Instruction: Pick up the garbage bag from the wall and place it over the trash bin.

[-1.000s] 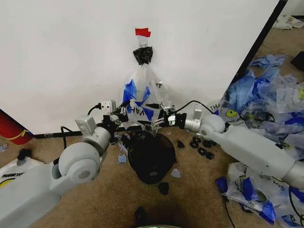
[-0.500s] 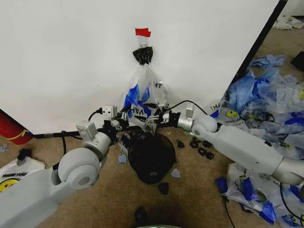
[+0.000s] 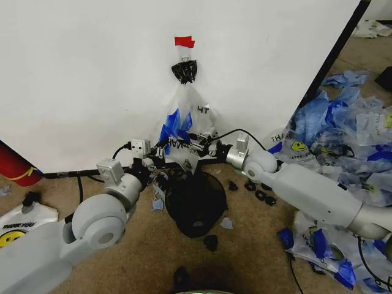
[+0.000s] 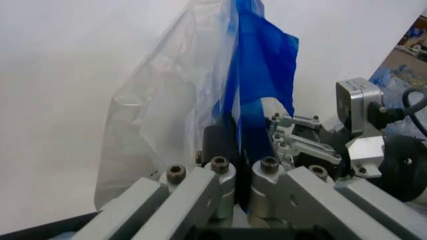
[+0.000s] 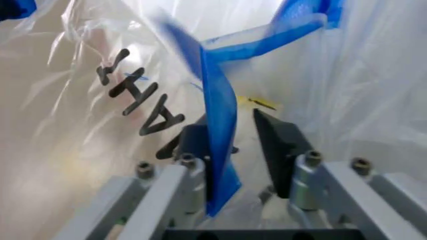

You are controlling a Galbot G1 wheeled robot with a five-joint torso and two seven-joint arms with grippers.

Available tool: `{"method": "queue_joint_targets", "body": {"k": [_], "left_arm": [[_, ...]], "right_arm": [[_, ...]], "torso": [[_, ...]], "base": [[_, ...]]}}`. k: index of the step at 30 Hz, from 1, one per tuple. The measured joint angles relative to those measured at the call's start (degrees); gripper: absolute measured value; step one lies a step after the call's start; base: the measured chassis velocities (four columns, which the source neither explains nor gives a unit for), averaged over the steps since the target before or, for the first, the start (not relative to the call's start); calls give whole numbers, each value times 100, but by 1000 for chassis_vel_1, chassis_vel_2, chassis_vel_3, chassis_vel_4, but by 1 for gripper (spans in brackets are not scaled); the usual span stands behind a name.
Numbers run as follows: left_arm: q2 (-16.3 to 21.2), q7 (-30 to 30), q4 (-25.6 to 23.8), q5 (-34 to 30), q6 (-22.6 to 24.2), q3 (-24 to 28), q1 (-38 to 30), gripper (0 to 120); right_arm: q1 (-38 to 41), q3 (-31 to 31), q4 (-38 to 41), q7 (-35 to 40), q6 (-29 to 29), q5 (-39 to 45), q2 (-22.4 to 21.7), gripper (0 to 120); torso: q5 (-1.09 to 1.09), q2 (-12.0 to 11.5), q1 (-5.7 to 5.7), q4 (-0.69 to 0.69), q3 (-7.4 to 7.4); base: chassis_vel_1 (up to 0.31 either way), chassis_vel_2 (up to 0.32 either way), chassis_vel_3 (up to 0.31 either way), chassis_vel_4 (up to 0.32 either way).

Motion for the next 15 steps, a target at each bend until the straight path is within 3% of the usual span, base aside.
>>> {"method": "queue_joint_targets", "body": {"k": [5, 15], "left_arm": [[0, 5, 1, 10, -4, 3, -14, 0], [36, 11, 35, 7, -19, 8, -47, 0]], "right_arm": [[-26, 60, 19, 23, 21, 11, -60, 0], [-216, 251, 179, -78, 132, 265, -196, 0]], "torso": [[0, 0, 0, 0, 0], [0, 0, 0, 0, 0]], "base": [[0, 0, 0, 0], [0, 0, 0, 0]]}}
